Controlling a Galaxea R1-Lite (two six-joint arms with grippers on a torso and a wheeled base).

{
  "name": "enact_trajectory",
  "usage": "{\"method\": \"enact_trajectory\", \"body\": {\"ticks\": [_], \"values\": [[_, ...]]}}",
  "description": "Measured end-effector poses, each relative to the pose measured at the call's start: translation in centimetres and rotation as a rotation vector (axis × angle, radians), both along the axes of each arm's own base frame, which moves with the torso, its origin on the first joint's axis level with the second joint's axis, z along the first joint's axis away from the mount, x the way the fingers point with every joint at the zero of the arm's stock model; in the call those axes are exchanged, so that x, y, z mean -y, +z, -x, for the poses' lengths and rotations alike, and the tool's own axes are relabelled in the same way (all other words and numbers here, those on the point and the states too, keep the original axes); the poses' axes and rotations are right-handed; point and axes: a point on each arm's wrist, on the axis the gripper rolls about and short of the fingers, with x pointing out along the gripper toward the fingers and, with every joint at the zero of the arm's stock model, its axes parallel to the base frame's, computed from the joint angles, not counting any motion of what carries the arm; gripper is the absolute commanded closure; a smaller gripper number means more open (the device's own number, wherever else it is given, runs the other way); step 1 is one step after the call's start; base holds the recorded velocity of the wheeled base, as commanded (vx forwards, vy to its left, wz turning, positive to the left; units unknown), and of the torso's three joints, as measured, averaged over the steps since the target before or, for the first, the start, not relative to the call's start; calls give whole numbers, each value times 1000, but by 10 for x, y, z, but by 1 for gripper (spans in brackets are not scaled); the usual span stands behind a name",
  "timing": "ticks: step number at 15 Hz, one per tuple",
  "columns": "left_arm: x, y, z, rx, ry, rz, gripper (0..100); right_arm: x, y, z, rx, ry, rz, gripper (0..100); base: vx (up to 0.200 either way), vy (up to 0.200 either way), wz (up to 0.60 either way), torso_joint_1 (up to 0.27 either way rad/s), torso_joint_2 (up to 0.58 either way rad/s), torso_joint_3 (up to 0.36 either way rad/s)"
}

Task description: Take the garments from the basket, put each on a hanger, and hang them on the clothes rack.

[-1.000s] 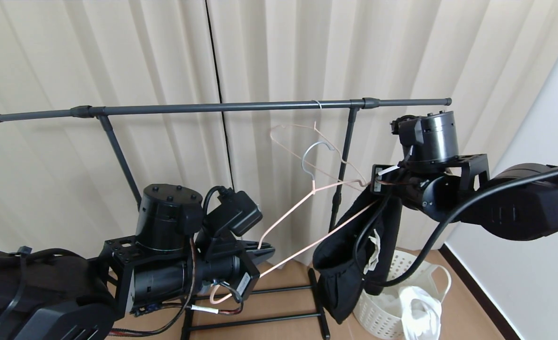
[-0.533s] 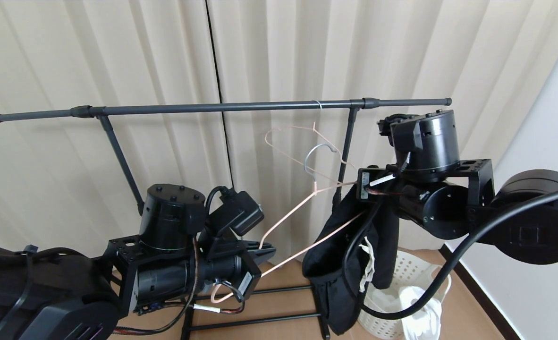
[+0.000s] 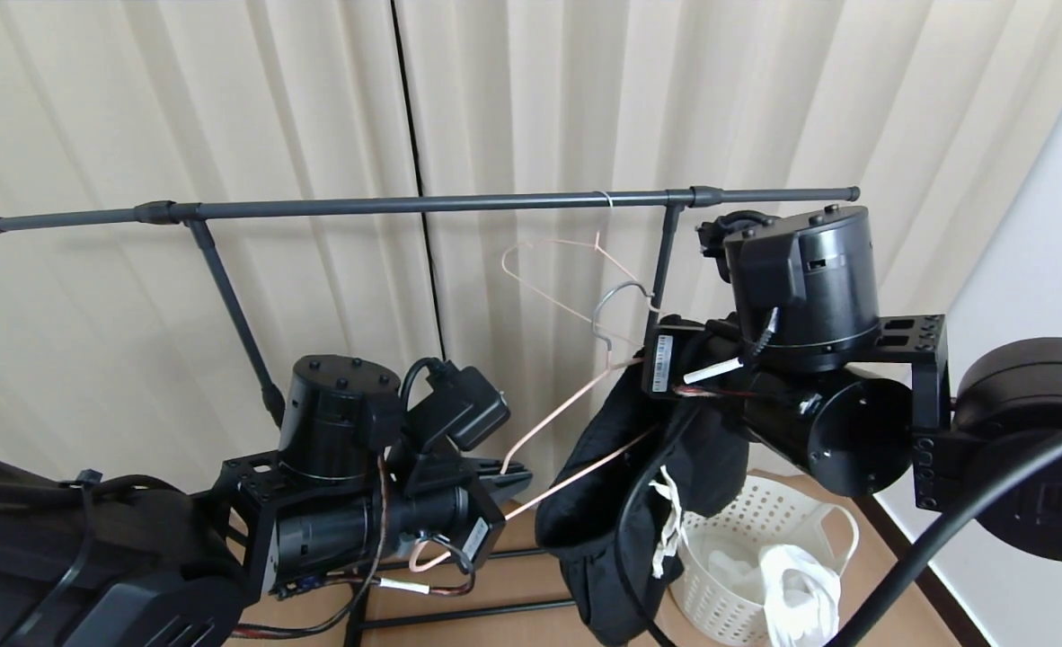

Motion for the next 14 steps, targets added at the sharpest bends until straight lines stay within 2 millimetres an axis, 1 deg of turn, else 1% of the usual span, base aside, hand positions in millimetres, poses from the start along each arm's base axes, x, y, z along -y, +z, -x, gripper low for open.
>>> {"method": "enact_trajectory", "body": {"ticks": [3,5,8,9,12,14], "values": [[2,-2,-1,-2,-4,-2,100,-8,4,11,0,45,-52,100,0,0,0,0,0,0],[2,-4,0,-2,-4,-1,100,-8,9,15,-4,86,-82,100,0,0,0,0,0,0],[2,-3,0,2,4,21,100,-6,13,19,4,92,-91,100,0,0,0,0,0,0],[2,-3,0,5,5,26,100,-5,14,20,5,92,-92,0,0,0,0,0,0,0],[1,-2,0,7,7,29,100,-3,14,21,4,92,-87,0,0,0,0,0,0,0],[0,0,2,11,6,32,100,2,16,18,11,74,-87,0,0,0,0,0,0,0]]}}
